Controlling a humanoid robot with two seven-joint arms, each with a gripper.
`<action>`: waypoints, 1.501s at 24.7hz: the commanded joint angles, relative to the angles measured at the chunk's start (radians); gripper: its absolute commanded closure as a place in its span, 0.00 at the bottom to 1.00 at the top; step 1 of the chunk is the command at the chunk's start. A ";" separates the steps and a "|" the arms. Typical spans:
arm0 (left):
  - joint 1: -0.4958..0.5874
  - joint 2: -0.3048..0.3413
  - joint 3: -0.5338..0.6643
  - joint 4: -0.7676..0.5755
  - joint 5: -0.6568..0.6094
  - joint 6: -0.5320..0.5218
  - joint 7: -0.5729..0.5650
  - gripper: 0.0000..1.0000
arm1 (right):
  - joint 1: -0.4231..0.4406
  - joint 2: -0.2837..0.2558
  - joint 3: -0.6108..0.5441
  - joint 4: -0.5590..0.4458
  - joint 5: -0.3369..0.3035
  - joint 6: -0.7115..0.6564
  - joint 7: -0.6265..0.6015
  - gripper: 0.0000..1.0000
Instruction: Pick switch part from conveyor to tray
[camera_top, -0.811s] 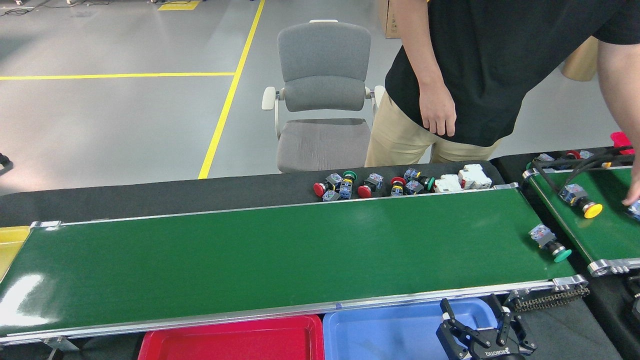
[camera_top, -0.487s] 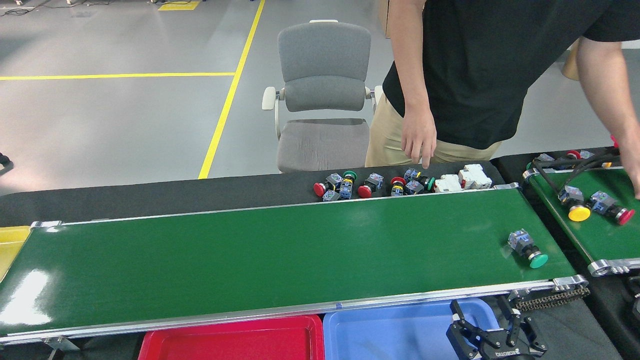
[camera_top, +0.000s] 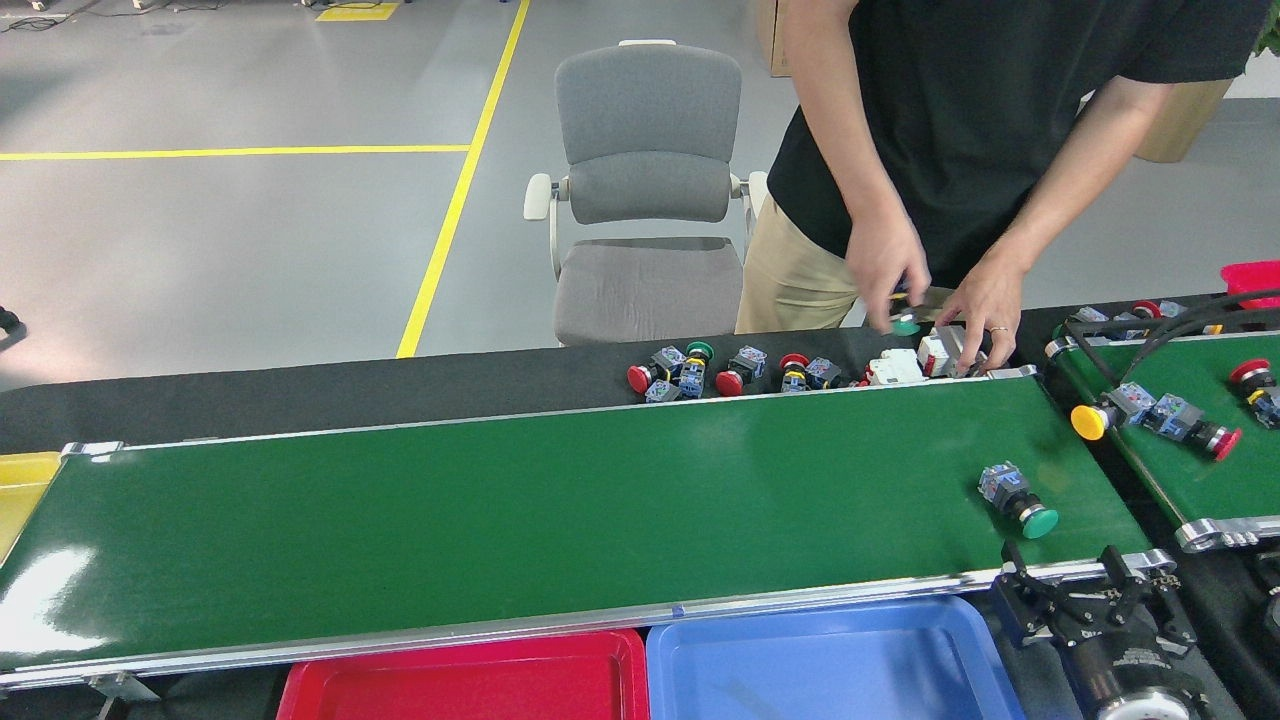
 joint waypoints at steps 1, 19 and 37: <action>-0.009 0.011 0.002 -0.008 0.005 -0.002 0.007 0.00 | -0.032 -0.001 0.018 0.017 0.000 0.004 0.002 0.04; -0.035 0.008 -0.004 -0.006 0.005 -0.004 0.007 0.00 | -0.193 0.058 0.149 0.166 -0.003 0.019 -0.010 0.95; -0.070 0.011 -0.005 0.003 0.005 -0.004 0.007 0.00 | -0.161 0.127 0.627 -0.038 -0.045 -0.671 -0.060 0.01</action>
